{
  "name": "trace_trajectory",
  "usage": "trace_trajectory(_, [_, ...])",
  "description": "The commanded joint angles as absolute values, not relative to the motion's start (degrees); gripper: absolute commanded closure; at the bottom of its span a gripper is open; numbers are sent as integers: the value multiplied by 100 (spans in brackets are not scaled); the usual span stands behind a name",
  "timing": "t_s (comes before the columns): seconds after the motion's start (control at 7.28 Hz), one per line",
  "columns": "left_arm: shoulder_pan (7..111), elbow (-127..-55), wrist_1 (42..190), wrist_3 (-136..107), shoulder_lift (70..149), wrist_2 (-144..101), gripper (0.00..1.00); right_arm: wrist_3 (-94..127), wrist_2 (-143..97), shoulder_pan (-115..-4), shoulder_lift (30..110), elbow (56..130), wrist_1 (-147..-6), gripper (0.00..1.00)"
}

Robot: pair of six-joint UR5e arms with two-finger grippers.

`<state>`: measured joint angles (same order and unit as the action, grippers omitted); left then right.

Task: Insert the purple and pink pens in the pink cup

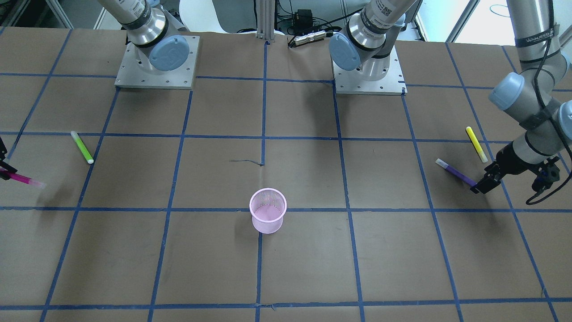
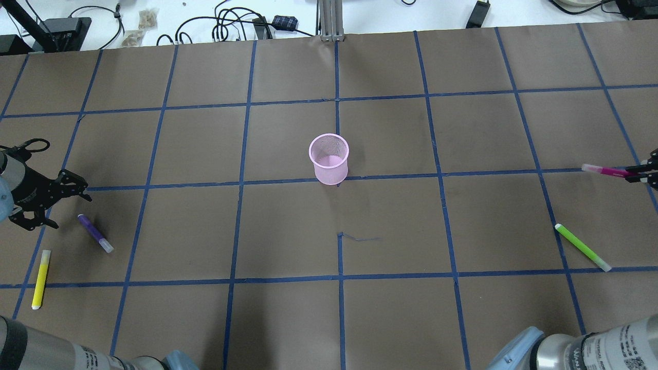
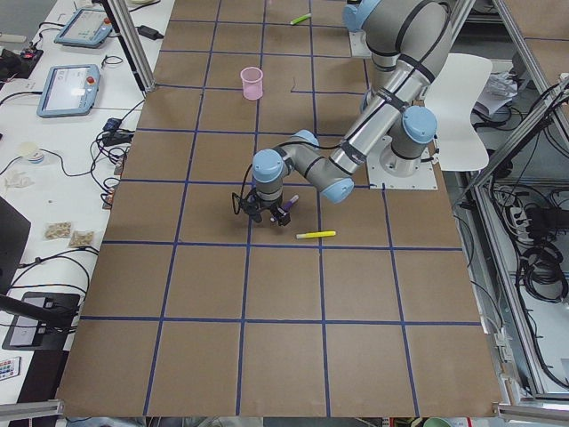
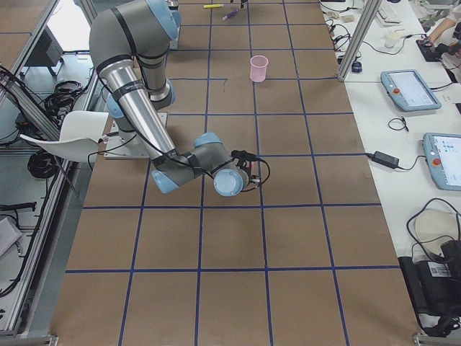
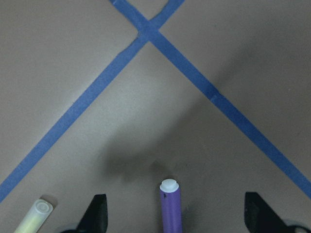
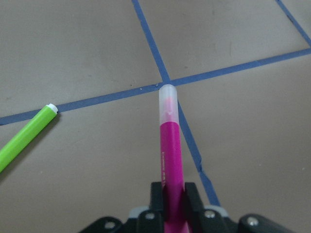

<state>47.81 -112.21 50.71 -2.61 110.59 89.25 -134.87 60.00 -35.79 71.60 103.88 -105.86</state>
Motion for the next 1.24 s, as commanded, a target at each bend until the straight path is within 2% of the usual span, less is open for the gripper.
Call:
trace_trajectory(0.0, [4825, -11311, 5036, -290, 11101, 8965, 0, -13204, 6090, -4355, 8273, 10423, -10478, 90])
trace_trajectory(0.41, [4825, -11294, 5045, -229, 11171, 8991, 3, -11501, 7046, -5875, 9095, 10336, -10301, 88])
trace_trajectory(0.55, [4808, -11250, 5045, -159, 11206, 8983, 12, -10670, 7153, -6393, 9297, 10327, -10301, 87])
trace_trajectory(0.82, [4781, -11224, 5089, 43, 11311, 8956, 19, -8902, 7556, -7596, 9544, 10319, -10414, 86])
trace_trajectory(0.96, [4773, -11215, 5106, 44, 11329, 8939, 25, -7911, 7611, -8246, 9536, 10318, -10693, 85])
trace_trajectory(1.1, [4781, -11224, 5124, 35, 11347, 8947, 38, -7144, 8055, -9001, 9458, 10318, -11114, 84])
